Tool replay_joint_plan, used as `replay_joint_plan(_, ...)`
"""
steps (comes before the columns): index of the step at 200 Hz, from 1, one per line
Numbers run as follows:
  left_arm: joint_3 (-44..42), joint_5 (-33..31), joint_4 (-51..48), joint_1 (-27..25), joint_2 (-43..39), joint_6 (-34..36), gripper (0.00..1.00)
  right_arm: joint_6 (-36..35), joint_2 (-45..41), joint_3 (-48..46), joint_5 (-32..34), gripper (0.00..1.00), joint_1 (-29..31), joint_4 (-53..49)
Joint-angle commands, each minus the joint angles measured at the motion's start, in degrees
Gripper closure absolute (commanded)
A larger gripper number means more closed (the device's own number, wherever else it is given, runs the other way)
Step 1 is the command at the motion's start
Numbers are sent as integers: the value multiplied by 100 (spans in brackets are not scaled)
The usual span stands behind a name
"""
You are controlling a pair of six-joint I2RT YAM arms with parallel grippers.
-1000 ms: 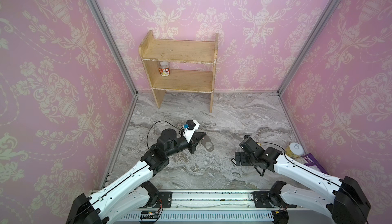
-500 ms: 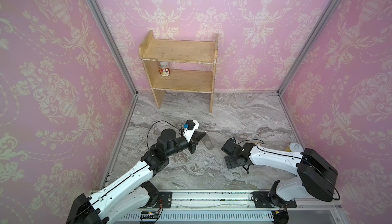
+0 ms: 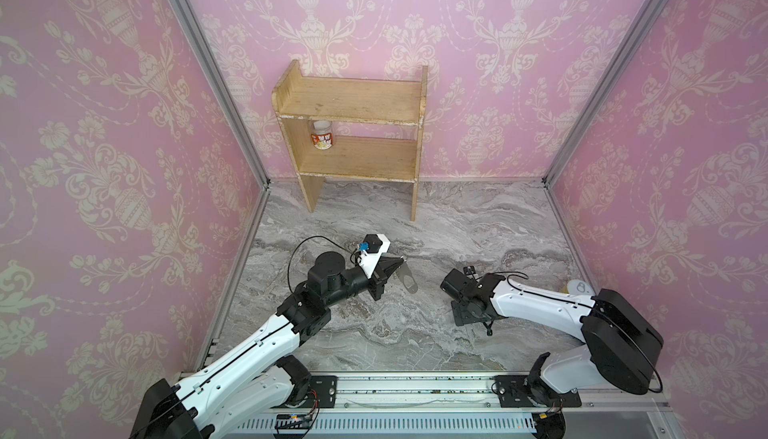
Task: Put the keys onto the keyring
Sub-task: 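Lower the right gripper over the black-tagged key and close on it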
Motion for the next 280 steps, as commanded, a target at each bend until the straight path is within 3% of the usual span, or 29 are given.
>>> replay_joint_plan(1,155,21,190,54,-2,-30,100,-28,-361,-183,245,0,-185,40)
replay_joint_plan(42,169,38,152,56,-41,-13,100,-491,-1544,-753,-616,6,-287,1009)
replay_joint_plan(79,118,60,173,62,-101,-63,100,-506,-2324,-1369,-1520,23,-602,1538)
replay_joint_plan(134,89,115,254,62,-99,-135,100,-1226,-1606,-1206,-1914,38,-628,1981)
replay_joint_plan(189,104,52,178,62,-211,-153,100,-1742,-1157,-869,-1607,48,-479,1972)
replay_joint_plan(245,138,66,142,62,-148,-136,100,-1624,-600,-383,-1123,56,-225,1538)
replay_joint_plan(280,142,70,170,62,-140,-144,100,-1638,-320,-336,-1321,57,-242,1683)
